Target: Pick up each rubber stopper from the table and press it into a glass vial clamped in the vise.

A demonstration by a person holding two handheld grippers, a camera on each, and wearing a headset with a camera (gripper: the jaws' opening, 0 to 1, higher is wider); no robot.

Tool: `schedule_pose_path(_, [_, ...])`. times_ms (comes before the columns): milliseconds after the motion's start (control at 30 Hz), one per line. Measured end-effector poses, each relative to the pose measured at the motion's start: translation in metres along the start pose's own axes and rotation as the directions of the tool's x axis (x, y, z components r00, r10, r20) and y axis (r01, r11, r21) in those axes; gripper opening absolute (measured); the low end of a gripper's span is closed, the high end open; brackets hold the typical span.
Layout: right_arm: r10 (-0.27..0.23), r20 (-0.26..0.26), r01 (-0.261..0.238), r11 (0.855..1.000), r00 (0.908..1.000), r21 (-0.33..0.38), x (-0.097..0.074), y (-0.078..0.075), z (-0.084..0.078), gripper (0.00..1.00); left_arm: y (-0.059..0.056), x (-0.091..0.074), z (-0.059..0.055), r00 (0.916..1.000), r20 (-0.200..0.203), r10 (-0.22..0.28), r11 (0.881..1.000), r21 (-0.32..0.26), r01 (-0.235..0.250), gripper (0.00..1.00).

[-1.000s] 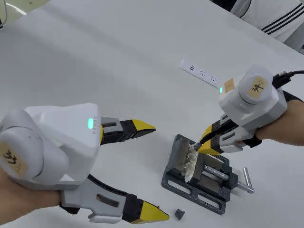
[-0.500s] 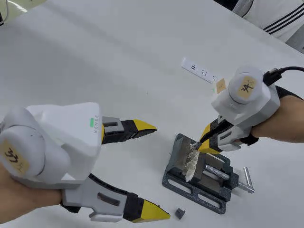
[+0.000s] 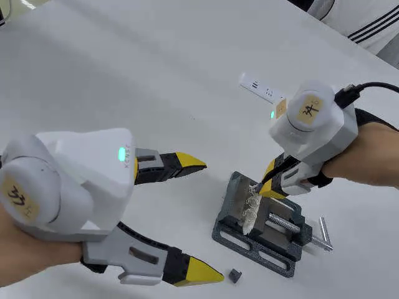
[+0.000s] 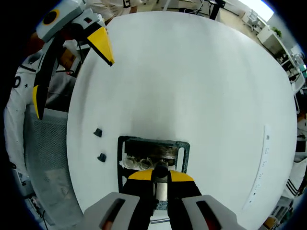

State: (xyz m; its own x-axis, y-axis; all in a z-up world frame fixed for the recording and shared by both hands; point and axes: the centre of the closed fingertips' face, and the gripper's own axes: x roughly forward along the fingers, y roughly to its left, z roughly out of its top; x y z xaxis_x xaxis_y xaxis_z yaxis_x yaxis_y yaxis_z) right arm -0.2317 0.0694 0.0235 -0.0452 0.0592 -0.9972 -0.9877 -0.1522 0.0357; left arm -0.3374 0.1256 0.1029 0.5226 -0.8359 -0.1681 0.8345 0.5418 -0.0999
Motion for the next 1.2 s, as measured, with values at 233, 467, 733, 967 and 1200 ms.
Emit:
schedule_pose_path(233, [-0.004,0.000,0.004,0.999,1.0000,0.042,0.0009,-0.0002,-0.0006,0.04,0.0016,0.0008,0.0025,1.0000,0.010,0.002,1.000,-0.004,-0.002,0.79])
schedule_pose_path(467, [-0.008,0.008,0.008,0.997,0.9999,0.077,0.0017,0.0008,0.0004,0.03,0.0039,0.0008,0.0042,0.9998,0.017,0.004,1.000,-0.009,-0.004,0.78])
schedule_pose_path(733, [-0.015,-0.041,0.017,0.998,0.9990,0.062,0.0029,0.0022,0.0002,0.03,0.0036,0.0012,0.0031,0.9999,0.014,0.006,1.000,-0.008,-0.006,0.78])
schedule_pose_path(967, [-0.047,-0.057,0.046,0.999,0.9973,-0.012,0.0004,0.0004,-0.0022,0.03,0.0037,0.0011,0.0035,0.9999,0.014,0.009,1.000,-0.010,-0.009,0.77])
schedule_pose_path(1200, [-0.090,-0.071,0.083,0.992,0.9934,-0.098,0.0017,-0.0006,-0.0020,0.05,0.0038,-0.0009,0.0032,0.9998,0.015,0.015,1.000,-0.012,-0.015,0.77])
